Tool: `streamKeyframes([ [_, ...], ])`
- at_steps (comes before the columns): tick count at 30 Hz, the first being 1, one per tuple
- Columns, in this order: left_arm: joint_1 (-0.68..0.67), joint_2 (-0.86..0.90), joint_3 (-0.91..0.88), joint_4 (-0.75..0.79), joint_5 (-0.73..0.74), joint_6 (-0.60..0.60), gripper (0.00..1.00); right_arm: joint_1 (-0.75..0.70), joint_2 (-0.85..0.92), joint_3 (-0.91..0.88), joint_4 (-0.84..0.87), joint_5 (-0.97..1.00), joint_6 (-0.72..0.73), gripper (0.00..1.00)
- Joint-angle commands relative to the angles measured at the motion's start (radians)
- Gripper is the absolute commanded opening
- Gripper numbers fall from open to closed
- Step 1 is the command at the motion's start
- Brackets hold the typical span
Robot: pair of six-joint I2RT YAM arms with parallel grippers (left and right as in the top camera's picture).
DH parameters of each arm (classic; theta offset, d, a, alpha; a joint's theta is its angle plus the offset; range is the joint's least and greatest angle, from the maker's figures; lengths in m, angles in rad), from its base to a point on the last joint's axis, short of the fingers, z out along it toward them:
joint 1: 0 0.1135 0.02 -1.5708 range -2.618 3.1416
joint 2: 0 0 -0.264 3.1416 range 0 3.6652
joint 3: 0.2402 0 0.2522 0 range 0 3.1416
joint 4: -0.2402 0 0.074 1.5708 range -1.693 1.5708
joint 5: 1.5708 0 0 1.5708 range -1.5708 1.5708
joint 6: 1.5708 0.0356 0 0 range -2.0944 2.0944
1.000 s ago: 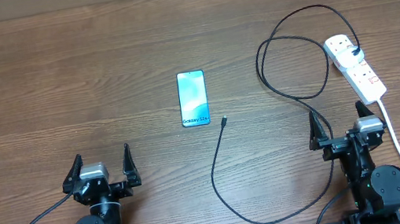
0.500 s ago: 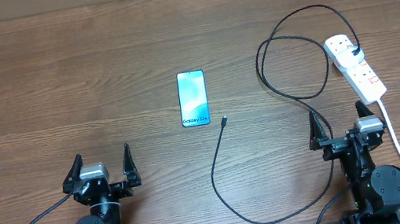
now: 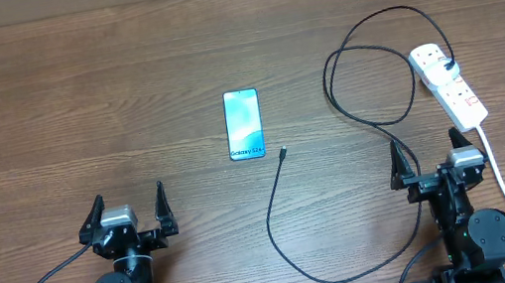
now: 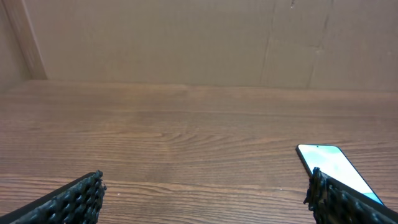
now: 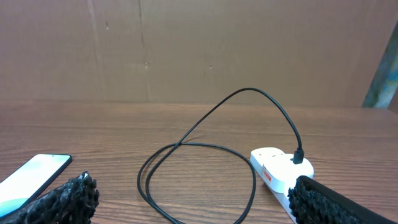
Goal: Plug charger to phone and switch on socket
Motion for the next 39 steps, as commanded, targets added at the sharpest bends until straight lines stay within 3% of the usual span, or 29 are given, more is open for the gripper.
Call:
streamKeyframes([
  [1,0.005,-0.011,-0.004,0.001,0.008,0.018,0.99,0.003,-0.010,-0.010,0.007,0.009,0.002,1.00],
  [19,0.005,-0.011,-0.004,0.001,0.008,0.018,0.99,0.003,-0.010,-0.010,0.007,0.009,0.002,1.00],
  [23,0.004,-0.011,-0.004,0.056,0.217,-0.153,0.99,0.003,-0.010,-0.010,0.007,0.009,0.002,1.00],
  [25,0.004,-0.011,-0.004,0.064,0.294,-0.177,0.99,0.003,-0.010,-0.010,0.007,0.009,0.002,1.00],
  [30,0.005,-0.011,-0.002,0.237,0.418,-0.190,1.00,0.003,-0.010,-0.010,0.007,0.009,0.002,1.00],
  [35,0.005,-0.011,0.020,0.499,0.314,-0.169,1.00,0.003,-0.010,-0.010,0.007,0.009,0.002,1.00],
  [39,0.005,0.023,0.158,0.467,0.267,-0.119,1.00,0.003,-0.010,-0.010,0.007,0.009,0.002,1.00],
])
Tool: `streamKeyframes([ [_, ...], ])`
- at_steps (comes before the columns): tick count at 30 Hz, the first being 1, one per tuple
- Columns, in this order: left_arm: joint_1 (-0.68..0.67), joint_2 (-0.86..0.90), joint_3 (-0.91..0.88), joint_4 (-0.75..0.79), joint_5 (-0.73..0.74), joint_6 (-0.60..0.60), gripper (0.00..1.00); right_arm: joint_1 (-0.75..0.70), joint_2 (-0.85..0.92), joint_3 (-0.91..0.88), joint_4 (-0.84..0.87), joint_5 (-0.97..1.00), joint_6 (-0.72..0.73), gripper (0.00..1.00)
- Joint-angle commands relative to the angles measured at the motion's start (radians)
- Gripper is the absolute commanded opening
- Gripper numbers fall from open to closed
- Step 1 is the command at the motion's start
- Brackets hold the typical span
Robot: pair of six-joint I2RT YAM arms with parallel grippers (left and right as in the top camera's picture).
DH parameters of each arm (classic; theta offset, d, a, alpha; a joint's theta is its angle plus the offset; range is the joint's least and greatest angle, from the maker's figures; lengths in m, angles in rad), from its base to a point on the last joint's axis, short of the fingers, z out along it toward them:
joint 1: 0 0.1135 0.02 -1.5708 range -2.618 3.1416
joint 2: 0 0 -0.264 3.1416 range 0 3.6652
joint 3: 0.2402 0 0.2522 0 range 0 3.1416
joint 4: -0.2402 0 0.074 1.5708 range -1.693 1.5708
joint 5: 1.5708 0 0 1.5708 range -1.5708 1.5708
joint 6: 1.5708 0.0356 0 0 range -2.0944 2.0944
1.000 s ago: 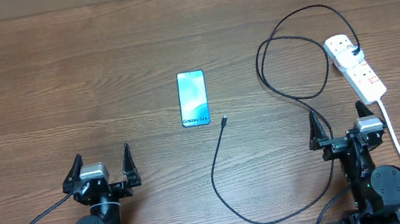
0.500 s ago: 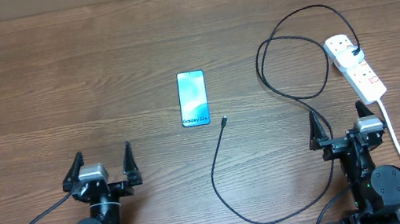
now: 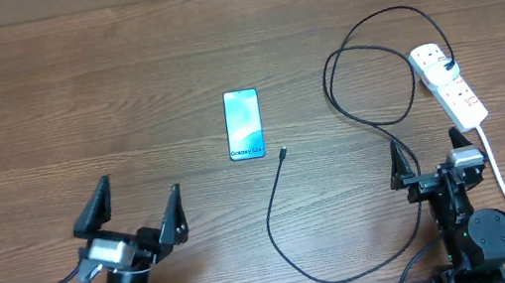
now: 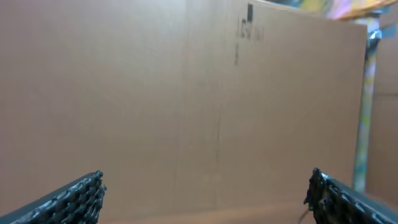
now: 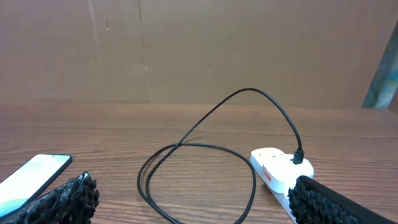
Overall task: Plug charger to phone and switch on socket
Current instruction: 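Raise the left arm and move the left gripper over the phone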
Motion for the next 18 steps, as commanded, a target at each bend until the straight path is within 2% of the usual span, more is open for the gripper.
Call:
streamKeyframes([
  [1,0.005,0.083,0.210,-0.045,-0.039,0.110,1.00,0.003,-0.010,-0.010,0.006,0.009,0.003,1.00],
  [3,0.005,0.185,0.338,-0.086,-0.013,0.161,0.99,0.003,-0.010,-0.010,0.006,0.009,0.003,1.00],
  [5,0.005,0.321,0.508,-0.233,0.034,0.188,1.00,0.003,-0.010,-0.010,0.006,0.009,0.003,1.00],
  [6,0.005,0.389,0.595,-0.329,0.038,0.189,1.00,0.003,-0.010,-0.010,0.006,0.009,0.003,1.00],
  [10,0.004,0.771,1.063,-0.883,0.040,0.182,0.99,0.003,-0.010,-0.010,0.006,0.009,0.003,1.00],
  [12,0.004,0.947,1.277,-1.096,0.093,0.180,1.00,0.003,-0.010,-0.010,0.006,0.009,0.003,1.00],
  [14,0.004,1.085,1.444,-1.252,0.183,0.164,0.99,0.003,-0.010,-0.010,0.006,0.009,0.003,1.00],
  [16,0.004,1.217,1.581,-1.315,0.277,0.164,1.00,0.003,-0.010,-0.010,0.006,0.009,0.003,1.00],
  [18,-0.003,1.330,1.698,-1.384,0.294,0.124,1.00,0.003,-0.010,-0.010,0.006,0.009,0.003,1.00],
])
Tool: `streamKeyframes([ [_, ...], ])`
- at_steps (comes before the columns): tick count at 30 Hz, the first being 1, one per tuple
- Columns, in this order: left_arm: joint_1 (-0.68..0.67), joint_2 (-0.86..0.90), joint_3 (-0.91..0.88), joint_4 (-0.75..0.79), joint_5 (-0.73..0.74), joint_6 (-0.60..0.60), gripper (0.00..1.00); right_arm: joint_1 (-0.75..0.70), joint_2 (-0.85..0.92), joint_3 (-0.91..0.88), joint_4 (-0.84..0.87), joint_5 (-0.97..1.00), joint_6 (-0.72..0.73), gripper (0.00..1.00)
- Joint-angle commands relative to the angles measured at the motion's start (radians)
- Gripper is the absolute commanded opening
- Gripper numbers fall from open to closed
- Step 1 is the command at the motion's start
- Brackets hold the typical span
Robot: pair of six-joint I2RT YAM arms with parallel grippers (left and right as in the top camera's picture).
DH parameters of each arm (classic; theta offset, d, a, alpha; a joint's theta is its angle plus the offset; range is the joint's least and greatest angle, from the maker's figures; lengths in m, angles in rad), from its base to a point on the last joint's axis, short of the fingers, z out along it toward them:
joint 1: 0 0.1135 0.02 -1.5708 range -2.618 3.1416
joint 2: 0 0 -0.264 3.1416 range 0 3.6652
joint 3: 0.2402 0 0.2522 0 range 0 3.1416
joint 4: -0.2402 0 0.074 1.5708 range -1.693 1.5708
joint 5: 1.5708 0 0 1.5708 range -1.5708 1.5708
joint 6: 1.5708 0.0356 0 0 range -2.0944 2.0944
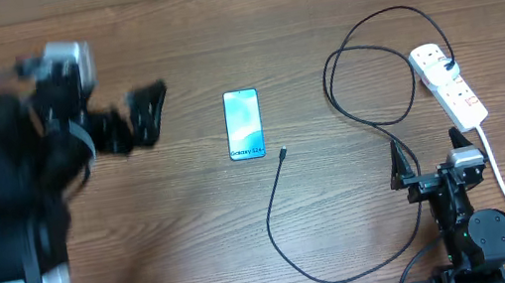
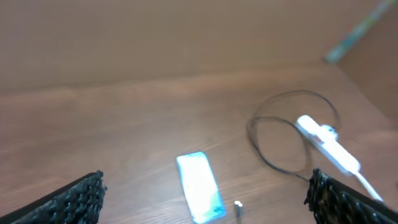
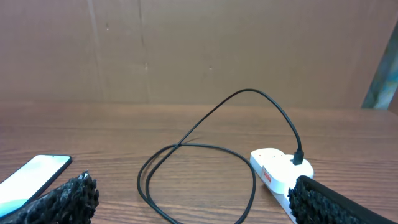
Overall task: Plug charger to phone and switch on socket
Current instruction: 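Raise the left arm and move the left gripper over the phone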
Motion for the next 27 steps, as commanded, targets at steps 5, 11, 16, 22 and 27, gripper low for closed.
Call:
streamKeyframes([
  [5,-0.117,0.397,0.414,-0.261,0.035,-0.134,1.00,0.003,-0.008,-0.010,0.005,0.010,0.002,1.00],
  [11,-0.291,0.684,0.672,-0.546,-0.193,-0.237,1.00,0.003,-0.008,-0.010,0.005,0.009,0.002,1.00],
  [16,-0.383,0.845,0.745,-0.643,-0.455,-0.378,1.00,0.003,-0.008,-0.010,0.005,0.009,0.002,1.00],
  [22,-0.433,0.958,0.744,-0.563,-0.476,-0.438,1.00,0.003,-0.008,-0.010,0.005,0.009,0.002,1.00],
  [27,-0.435,1.028,0.744,-0.554,-0.405,-0.438,1.00,0.003,-0.008,-0.010,0.005,0.009,0.002,1.00],
])
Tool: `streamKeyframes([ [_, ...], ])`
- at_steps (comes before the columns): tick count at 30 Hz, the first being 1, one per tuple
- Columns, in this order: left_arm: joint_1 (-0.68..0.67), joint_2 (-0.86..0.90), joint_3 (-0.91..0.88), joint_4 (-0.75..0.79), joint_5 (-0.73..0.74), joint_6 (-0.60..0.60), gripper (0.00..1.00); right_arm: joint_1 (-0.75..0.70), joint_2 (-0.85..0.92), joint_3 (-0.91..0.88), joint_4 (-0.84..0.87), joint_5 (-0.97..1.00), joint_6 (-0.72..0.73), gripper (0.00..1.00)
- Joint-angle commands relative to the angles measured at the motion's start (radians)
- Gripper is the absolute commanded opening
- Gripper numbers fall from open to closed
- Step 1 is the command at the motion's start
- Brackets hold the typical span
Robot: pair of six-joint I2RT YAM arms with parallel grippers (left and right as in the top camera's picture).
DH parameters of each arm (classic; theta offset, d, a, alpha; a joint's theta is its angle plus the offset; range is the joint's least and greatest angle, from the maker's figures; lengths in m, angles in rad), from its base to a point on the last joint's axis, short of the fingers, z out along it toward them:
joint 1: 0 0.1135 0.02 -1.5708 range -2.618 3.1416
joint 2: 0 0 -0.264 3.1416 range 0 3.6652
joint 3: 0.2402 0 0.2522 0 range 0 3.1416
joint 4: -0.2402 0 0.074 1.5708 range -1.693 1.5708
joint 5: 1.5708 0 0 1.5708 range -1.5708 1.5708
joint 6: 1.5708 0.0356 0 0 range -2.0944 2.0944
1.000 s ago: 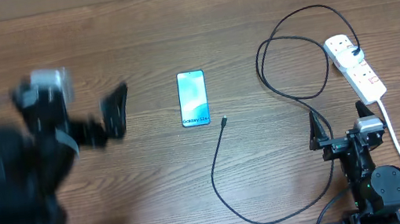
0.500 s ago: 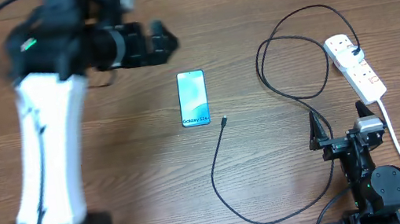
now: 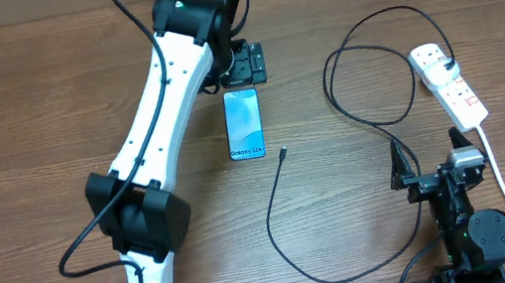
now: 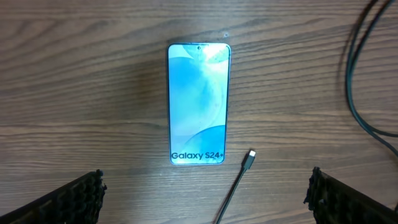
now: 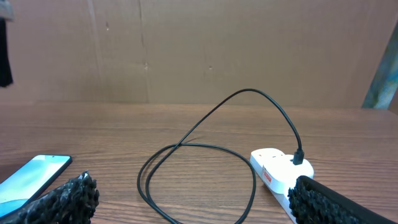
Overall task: Plug charger to phone and switch on socket
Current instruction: 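Raise the left arm and move the left gripper over the phone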
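Observation:
The phone lies face up mid-table, its screen lit blue, and shows whole in the left wrist view. The black charger cable's free plug rests on the wood just off the phone's near right corner. Its other end is plugged into the white socket strip at the far right. My left gripper hangs open above the phone's far end, looking straight down. My right gripper stands open and empty at the front right.
The cable loops widely between phone and strip, then sweeps round the front of the table. The strip's white lead runs down the right side past the right arm. A cardboard wall closes the back.
My left arm has moved from the far left of the table to above the phone's far end, its camera now facing straight down on phone and plug. The right arm is unchanged.
Both arms first sat parked and open at the front edge. The left arm then stood tilted upward, seeing only the cardboard wall. After that it was raised at the far left, and now it reaches over the phone. Phone, cable and strip have stayed put.

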Motion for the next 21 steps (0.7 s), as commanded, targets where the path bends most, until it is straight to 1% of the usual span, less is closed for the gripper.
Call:
streamKeyframes([
  [1,0.000,0.055,0.033,0.005,0.017,-0.037,1.00,0.003,-0.008,-0.010,0.005,0.009,0.003,1.00],
  [2,0.000,0.071,0.033,0.008,0.017,-0.058,1.00,0.003,-0.008,-0.010,0.005,0.009,0.003,1.00],
  [3,0.000,0.098,0.033,0.014,0.018,-0.118,1.00,0.003,-0.008,-0.010,0.005,0.009,0.003,1.00],
  [4,0.000,0.114,0.033,0.008,0.025,-0.141,1.00,0.003,-0.008,-0.010,0.005,0.009,0.003,1.00],
  [8,0.000,0.172,0.033,-0.002,0.122,-0.146,1.00,0.003,-0.008,-0.010,0.005,0.009,0.003,1.00],
  [11,0.000,0.216,0.033,-0.002,0.128,-0.146,1.00,0.003,-0.008,-0.010,0.005,0.009,0.003,1.00],
  [18,-0.007,0.292,0.033,0.000,0.135,-0.026,1.00,0.003,-0.008,-0.010,0.005,0.009,0.003,1.00],
  [21,-0.013,0.305,0.033,0.003,0.108,0.009,1.00,0.003,-0.008,-0.010,0.005,0.009,0.003,1.00],
])
